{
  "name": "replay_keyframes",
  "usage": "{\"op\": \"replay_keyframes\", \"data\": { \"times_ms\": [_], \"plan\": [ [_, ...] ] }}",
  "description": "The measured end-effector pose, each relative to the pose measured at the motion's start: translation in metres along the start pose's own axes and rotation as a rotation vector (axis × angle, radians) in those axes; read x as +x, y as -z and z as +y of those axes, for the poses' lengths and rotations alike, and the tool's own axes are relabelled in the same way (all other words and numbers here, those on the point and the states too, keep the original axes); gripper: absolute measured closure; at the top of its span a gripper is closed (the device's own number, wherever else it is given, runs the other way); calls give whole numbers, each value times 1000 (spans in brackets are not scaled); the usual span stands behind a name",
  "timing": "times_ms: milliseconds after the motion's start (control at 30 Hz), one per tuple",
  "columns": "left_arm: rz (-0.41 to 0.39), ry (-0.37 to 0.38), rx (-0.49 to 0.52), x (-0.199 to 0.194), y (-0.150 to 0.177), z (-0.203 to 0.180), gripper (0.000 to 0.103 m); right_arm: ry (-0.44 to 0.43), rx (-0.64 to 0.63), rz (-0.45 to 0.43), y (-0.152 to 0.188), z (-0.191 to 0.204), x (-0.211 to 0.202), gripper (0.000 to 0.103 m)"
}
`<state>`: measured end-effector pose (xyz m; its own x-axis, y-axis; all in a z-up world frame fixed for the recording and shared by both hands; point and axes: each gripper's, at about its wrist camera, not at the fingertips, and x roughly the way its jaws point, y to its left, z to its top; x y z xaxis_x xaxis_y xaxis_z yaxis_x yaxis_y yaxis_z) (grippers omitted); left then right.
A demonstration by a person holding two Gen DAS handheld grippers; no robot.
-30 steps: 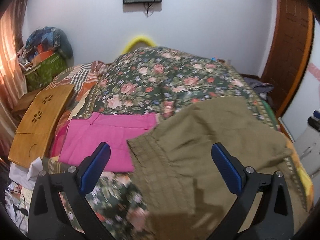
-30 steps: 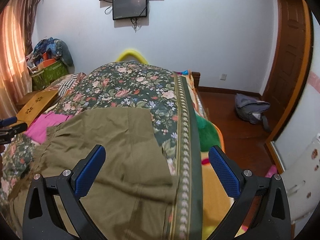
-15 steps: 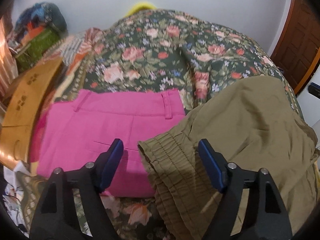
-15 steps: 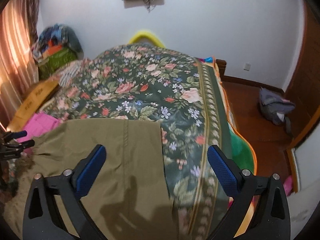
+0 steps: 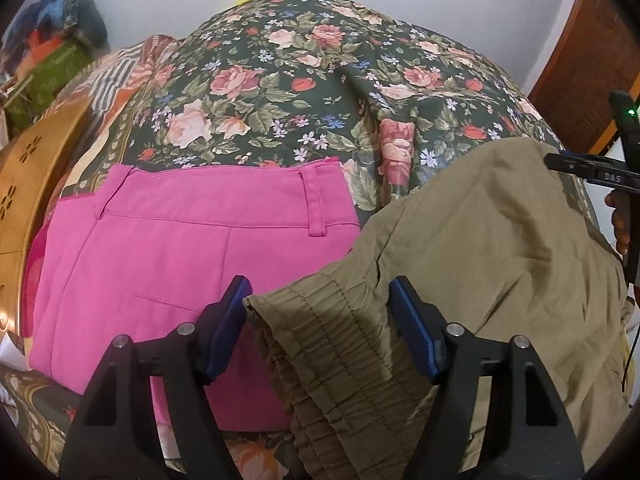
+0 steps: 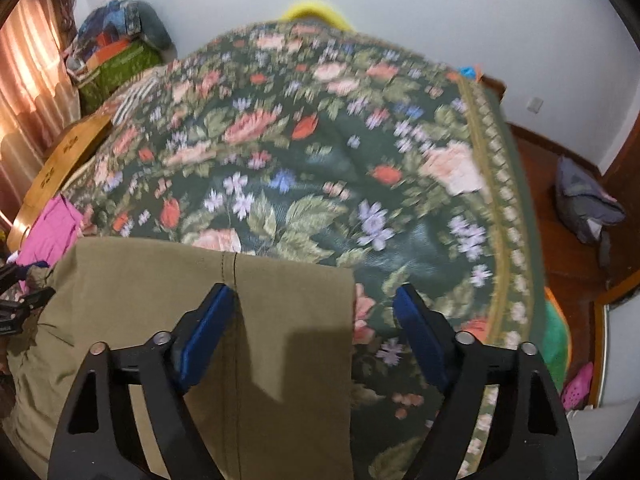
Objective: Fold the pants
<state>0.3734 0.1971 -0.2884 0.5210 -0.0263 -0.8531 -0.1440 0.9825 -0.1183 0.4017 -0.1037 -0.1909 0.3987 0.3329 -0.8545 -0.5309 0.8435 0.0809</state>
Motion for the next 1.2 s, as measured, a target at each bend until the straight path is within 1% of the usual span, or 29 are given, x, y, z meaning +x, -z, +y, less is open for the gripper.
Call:
{"op": "replay_keyframes", "data": {
  "times_ms": [67, 100, 133, 167, 200, 233, 267, 300, 333, 433, 567, 700, 767, 1000, 1200],
  "plan": [
    [-1, 5, -10, 0, 0, 2, 38, -16, 10, 1, 1, 0, 3, 28],
    [-1, 12, -16, -1, -1, 3, 41, -28, 15, -2, 2, -2, 3, 33],
    [-3, 13, -16, -2, -1, 3, 42, -58, 25, -3, 3, -3, 1, 44],
    [-8, 13, -8, -3, -1, 3, 44, -72, 27, -6, 2, -2, 1, 50],
    [-19, 3, 12, -7, -1, 1, 47, -66, 26, -12, 3, -1, -1, 56],
    [-28, -1, 22, -10, -1, 0, 51, -41, 15, -19, 3, 1, -3, 68],
    [-39, -8, 31, -14, -1, -1, 52, -24, 5, -25, 3, 3, -4, 74],
    [-48, -14, 44, -19, -1, -3, 54, -8, -3, -32, 2, 4, -6, 86],
    [-55, -17, 56, -22, 0, -4, 56, -17, -2, -38, 3, 3, -9, 94],
    [-80, -35, 86, -33, 0, -7, 59, -35, 21, -74, 3, 0, -17, 95],
    [-125, -31, 85, -50, -6, -10, 60, -26, 16, -140, 4, 5, -30, 96],
    [-169, -31, 89, -62, -17, -17, 60, -12, 28, -199, -3, 2, -46, 97],
    [-191, -35, 98, -68, -22, -20, 60, -3, 38, -237, -6, 1, -58, 98],
    [-268, -1, 91, -100, -37, -26, 60, -7, 56, -367, -16, -2, -109, 98],
    [-295, 24, 98, -130, -32, -36, 60, -37, 65, -432, -1, 5, -152, 98]
  ]
}}
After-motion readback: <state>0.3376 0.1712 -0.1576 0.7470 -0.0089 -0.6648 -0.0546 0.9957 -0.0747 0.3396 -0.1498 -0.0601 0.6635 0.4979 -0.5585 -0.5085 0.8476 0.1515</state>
